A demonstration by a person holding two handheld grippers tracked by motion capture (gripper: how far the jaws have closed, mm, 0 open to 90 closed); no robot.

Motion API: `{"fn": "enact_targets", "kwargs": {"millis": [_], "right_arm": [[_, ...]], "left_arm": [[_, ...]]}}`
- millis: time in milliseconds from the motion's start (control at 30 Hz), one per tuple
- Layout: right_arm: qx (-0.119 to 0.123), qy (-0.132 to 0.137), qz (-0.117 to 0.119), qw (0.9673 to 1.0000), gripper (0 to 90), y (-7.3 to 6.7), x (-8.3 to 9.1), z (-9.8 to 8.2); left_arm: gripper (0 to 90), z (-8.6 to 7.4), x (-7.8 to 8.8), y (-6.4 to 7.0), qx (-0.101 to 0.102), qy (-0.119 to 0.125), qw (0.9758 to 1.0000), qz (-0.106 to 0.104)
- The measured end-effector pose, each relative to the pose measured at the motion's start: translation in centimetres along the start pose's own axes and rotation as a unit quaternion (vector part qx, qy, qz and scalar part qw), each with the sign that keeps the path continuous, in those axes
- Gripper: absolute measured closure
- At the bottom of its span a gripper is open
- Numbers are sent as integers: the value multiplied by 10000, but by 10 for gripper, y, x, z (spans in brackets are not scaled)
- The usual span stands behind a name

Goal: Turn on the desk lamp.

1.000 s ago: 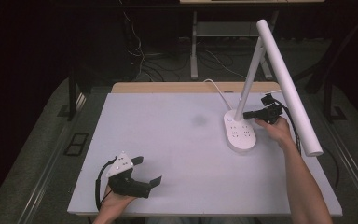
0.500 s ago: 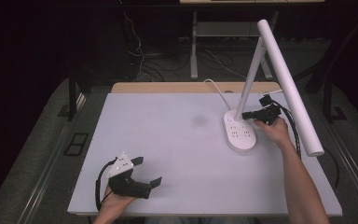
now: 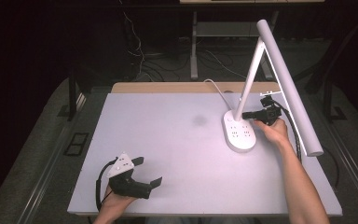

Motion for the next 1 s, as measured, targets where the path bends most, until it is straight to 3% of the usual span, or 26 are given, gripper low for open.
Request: {"fn": "enact_targets", "kwargs": {"millis": [433, 1000], "right_arm": [[105, 55, -197, 9997, 897, -1, 9, 5], [219, 30, -345, 9992, 897, -5, 40, 3]], "left_arm": [[0, 0, 1, 0, 2, 5, 10000, 14], [0, 0, 0, 0, 10, 17, 10000, 3]]}}
Point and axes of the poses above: each handheld gripper's, and its own axes: x roughly backward along the jaws, z roughly out of its top, y roughly to its right, the point moved 10 cm from there along -x, roughly forward along the jaws, and after that the axes turned 4 degrees about x, right-handed, at the moved point
